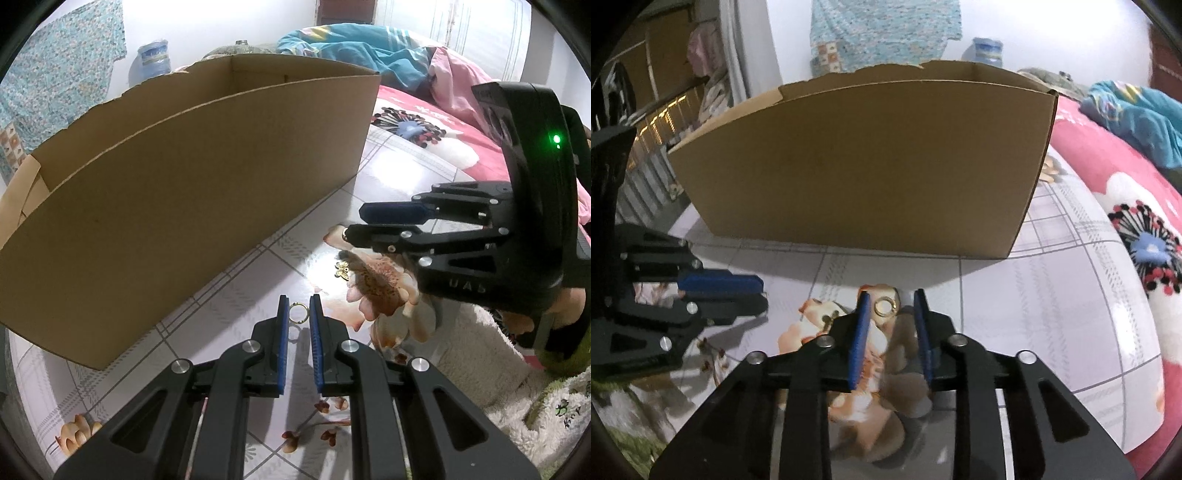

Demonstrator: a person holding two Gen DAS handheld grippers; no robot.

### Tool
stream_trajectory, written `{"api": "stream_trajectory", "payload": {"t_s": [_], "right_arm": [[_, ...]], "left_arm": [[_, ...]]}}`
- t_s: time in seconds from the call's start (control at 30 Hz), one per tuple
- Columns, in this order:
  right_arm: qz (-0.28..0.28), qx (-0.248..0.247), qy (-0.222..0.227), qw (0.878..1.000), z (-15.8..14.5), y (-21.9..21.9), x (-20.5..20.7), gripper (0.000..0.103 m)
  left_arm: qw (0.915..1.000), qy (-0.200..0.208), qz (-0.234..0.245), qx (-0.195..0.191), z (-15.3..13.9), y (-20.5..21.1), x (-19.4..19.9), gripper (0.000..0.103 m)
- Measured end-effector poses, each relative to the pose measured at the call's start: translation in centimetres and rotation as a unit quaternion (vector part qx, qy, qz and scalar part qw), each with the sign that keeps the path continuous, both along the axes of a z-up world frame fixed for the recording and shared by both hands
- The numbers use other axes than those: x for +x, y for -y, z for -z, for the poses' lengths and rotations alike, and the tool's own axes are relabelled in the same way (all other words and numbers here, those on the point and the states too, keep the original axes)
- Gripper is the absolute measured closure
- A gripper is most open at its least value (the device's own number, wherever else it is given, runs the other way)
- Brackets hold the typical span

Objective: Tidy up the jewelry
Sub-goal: 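Carry the hoop earring over the box and open the left gripper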

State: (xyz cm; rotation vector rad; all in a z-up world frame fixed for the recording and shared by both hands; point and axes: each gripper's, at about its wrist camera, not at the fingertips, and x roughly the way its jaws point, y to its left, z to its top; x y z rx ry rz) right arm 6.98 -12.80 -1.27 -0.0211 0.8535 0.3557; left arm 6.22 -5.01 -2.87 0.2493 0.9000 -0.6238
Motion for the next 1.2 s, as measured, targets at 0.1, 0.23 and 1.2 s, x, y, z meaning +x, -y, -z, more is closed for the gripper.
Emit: {"api": "stream_trajectory", "payload": {"t_s": [0.1,0.23,1.2], "right_arm": [[0.010,-0.018,0.015,1.000,0.4,-0.7,-0.2,0.078],[0.021,-0.037,0.032,0.999,0.6,-1.4,-0.6,0.083],[0.024,0.014,0.145,0.989,-8.4,-0.2,-2.0,0.094]], "left_arm": [[1.0000,-0.001,-0.001,-0.002,0.1,-0.1,0.1,0.092],[1.0000,-0.001,-0.001,-0.002,0.1,-0.2,0.1,0.092],[0.9924,0.073,0.017,-0.098,-8.9,-1.3,-0.5,0.092]]}}
